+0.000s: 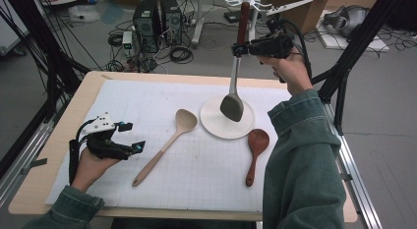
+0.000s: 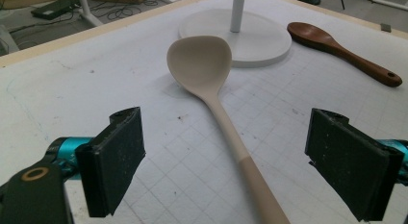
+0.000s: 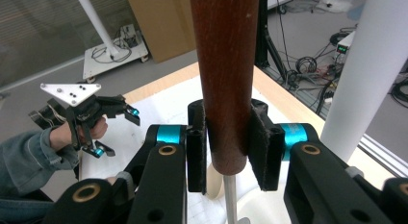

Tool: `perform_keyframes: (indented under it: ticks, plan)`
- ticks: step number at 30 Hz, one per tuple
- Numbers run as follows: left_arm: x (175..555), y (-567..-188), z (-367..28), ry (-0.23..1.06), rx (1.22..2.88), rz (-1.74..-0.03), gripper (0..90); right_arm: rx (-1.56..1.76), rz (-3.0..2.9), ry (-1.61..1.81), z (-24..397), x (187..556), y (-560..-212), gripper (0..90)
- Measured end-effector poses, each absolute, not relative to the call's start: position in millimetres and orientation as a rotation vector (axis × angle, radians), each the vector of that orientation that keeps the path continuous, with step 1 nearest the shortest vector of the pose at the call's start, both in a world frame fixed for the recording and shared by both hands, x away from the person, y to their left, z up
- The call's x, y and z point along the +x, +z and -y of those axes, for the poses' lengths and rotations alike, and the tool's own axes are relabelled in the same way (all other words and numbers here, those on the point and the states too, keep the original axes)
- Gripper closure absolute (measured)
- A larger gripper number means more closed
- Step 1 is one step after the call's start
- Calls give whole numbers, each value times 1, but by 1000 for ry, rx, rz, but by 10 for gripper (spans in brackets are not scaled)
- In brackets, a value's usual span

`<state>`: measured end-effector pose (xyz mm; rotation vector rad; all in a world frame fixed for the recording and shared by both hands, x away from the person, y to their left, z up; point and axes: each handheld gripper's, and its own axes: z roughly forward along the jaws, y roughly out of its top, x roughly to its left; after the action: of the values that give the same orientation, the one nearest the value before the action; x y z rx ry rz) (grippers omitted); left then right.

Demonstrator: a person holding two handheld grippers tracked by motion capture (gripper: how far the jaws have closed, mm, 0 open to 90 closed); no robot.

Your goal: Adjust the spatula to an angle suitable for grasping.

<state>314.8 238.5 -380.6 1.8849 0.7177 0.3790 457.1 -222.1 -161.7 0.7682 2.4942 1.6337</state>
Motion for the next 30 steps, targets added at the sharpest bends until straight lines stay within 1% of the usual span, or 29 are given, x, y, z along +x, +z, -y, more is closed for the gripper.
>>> perform_keyframes:
  ticks: [9, 20, 30]
  plan:
    - [315, -381, -238, 378, 1890, -718, 141, 766, -2472, 1644, 223, 453, -163, 730]
    - [316, -380, -239, 375, 1885, -718, 141, 746, -2483, 1609, 201, 445, -153, 737]
    - [316, -381, -241, 374, 1882, -720, 141, 784, -2470, 1564, 178, 451, -149, 737]
